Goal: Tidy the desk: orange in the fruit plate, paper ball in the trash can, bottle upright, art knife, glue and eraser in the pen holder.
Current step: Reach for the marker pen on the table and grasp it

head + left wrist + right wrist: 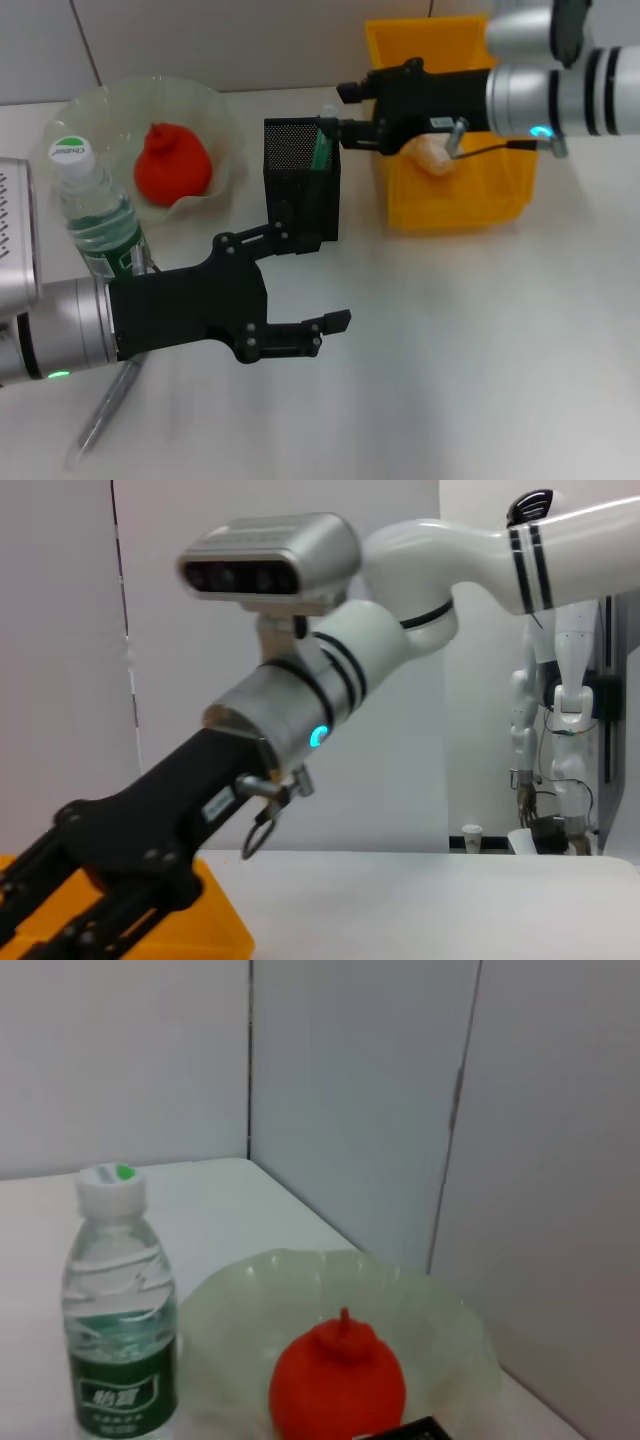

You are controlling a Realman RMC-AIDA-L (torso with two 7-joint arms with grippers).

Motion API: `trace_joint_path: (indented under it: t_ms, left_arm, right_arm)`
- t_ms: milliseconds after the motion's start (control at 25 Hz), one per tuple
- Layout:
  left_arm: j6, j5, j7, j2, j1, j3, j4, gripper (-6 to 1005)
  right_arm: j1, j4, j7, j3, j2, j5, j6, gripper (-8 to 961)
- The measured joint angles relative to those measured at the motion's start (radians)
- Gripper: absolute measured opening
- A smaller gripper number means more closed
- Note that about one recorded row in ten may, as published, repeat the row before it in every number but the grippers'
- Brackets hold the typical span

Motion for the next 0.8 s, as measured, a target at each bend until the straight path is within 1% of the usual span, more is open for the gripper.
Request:
trace_joint_path:
  t_ms: [40, 120, 160, 200, 240, 360, 400, 440, 600, 720, 800]
  left_arm:
    - [0.0, 0.0, 0.0, 0.0, 0.0, 0.0, 0.0, 844]
    - [0.0, 0.0, 0.0, 0.0, 0.0, 0.0, 0.0, 844]
    - [0.0, 0.0, 0.0, -0.001, -0.001, -0.001, -0.002, 844]
    - [0.0, 0.0, 0.0, -0.001, -0.001, -0.001, -0.002, 844]
    - [-0.002, 0.0, -0.001, -0.004, -0.002, -0.002, -0.003, 845]
    - [-0.005, 0.0, -0.003, -0.005, -0.003, -0.002, -0.004, 846]
    - [-0.009, 0.0, -0.005, -0.007, -0.004, -0.002, -0.005, 846]
    - [-0.011, 0.0, -0.006, -0.007, -0.004, -0.002, -0.006, 846]
    - [-0.025, -0.001, -0.007, -0.009, -0.001, -0.011, -0.011, 845]
    - [-0.026, -0.001, -0.007, -0.009, 0.001, -0.018, -0.015, 845]
    - [-0.026, -0.002, -0.005, -0.01, 0.001, -0.024, -0.024, 844]
  right_arm:
    - [0.0, 0.0, 0.0, 0.0, 0.0, 0.0, 0.0, 496]
    - [-0.042, -0.048, 0.004, -0.044, -0.002, 0.031, -0.016, 496]
    - [-0.073, -0.085, 0.004, -0.076, -0.003, 0.055, -0.027, 496]
    - [-0.132, -0.156, -0.009, -0.126, -0.004, 0.094, -0.04, 496]
    - [-0.132, -0.156, -0.009, -0.126, -0.004, 0.094, -0.04, 500]
    - [-0.22, -0.262, -0.016, -0.192, -0.003, 0.126, -0.037, 512]
    - [-0.261, -0.315, -0.008, -0.219, -0.002, 0.129, -0.036, 516]
    - [-0.261, -0.315, -0.008, -0.219, -0.002, 0.129, -0.036, 538]
    - [-0.324, -0.374, 0.019, -0.232, -0.003, 0.13, -0.064, 627]
    - [-0.344, -0.387, 0.02, -0.233, -0.003, 0.13, -0.072, 693]
    - [-0.382, -0.412, 0.02, -0.232, -0.003, 0.124, -0.085, 723]
